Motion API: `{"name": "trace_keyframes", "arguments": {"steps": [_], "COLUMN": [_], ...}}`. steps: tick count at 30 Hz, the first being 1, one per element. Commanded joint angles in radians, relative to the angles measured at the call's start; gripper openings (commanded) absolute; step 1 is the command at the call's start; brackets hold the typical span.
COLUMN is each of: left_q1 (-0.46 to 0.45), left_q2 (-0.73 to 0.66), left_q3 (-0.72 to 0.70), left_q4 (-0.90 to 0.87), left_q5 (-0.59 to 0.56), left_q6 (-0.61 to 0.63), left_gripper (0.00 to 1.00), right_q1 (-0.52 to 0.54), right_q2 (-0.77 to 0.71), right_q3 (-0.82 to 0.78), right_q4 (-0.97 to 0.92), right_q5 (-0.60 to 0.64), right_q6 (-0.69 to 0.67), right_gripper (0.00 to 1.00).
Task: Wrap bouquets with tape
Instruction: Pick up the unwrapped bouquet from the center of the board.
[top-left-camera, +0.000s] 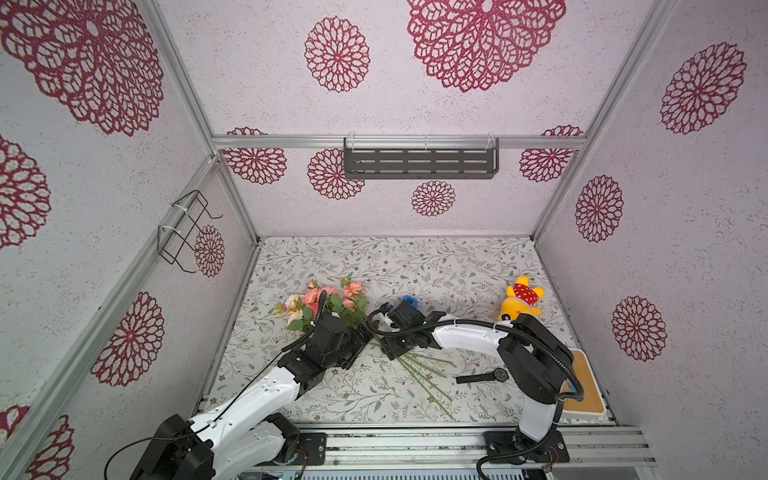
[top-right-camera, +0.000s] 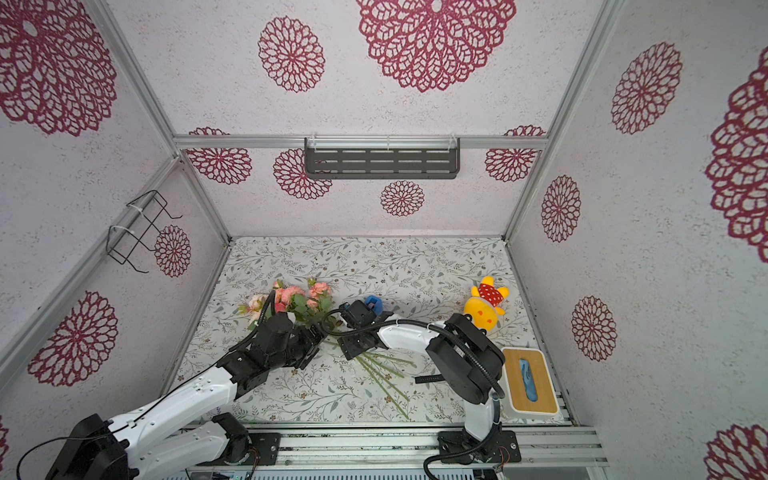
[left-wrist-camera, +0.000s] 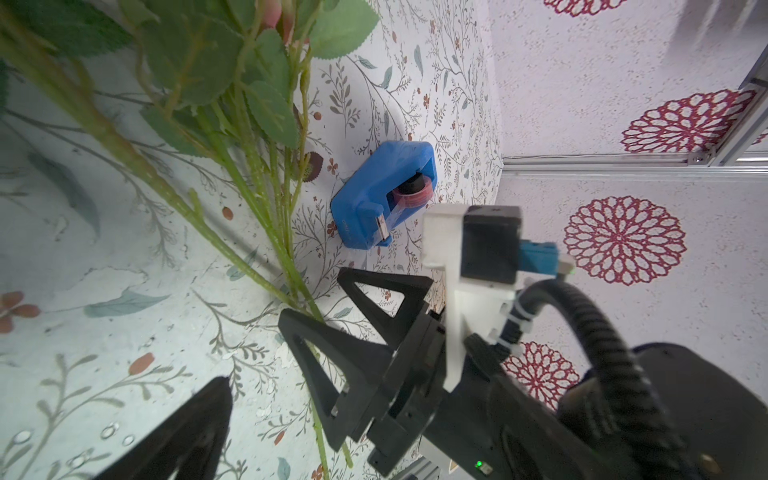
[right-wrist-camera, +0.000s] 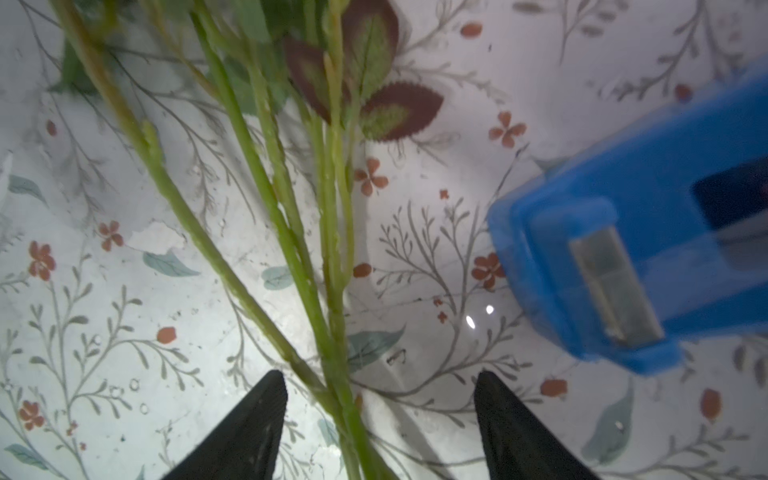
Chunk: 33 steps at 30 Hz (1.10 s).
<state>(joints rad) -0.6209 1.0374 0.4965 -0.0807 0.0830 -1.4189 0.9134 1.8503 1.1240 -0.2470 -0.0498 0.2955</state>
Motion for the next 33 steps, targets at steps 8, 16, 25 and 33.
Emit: {"name": "trace_keyframes", "arguments": {"steps": [8, 16, 25, 33], "left_q1": [0.003, 0.001, 0.001, 0.001], "left_q2": [-0.013, -0.036, -0.033, -0.02], "left_q3": [-0.019, -0.037, -0.063, -0.095], "left_q4": [0.021, 0.024, 0.06, 0.111], "left_q5": [-0.007, -0.013, -0.016, -0.023], "left_q6": [-0.011, -0.023, -0.034, -0.056], "left_gripper": [0.98, 0.98, 0.98, 0.98], "right_q1": [0.02, 0.027, 0.052, 0.055], "right_q2": [-0.007, 0.024, 0.07, 0.093], "right_q3": [-0.026, 0.004, -0.005, -0.013], "right_q4": [0.072, 0.031, -0.019, -0.007], "right_q5": [-0.011, 0.063, 0.128, 0.093], "right_q6": [-0.02, -0.023, -0.059, -0.102], "right_gripper": [0.75, 0.73, 0.6, 0.39]}}
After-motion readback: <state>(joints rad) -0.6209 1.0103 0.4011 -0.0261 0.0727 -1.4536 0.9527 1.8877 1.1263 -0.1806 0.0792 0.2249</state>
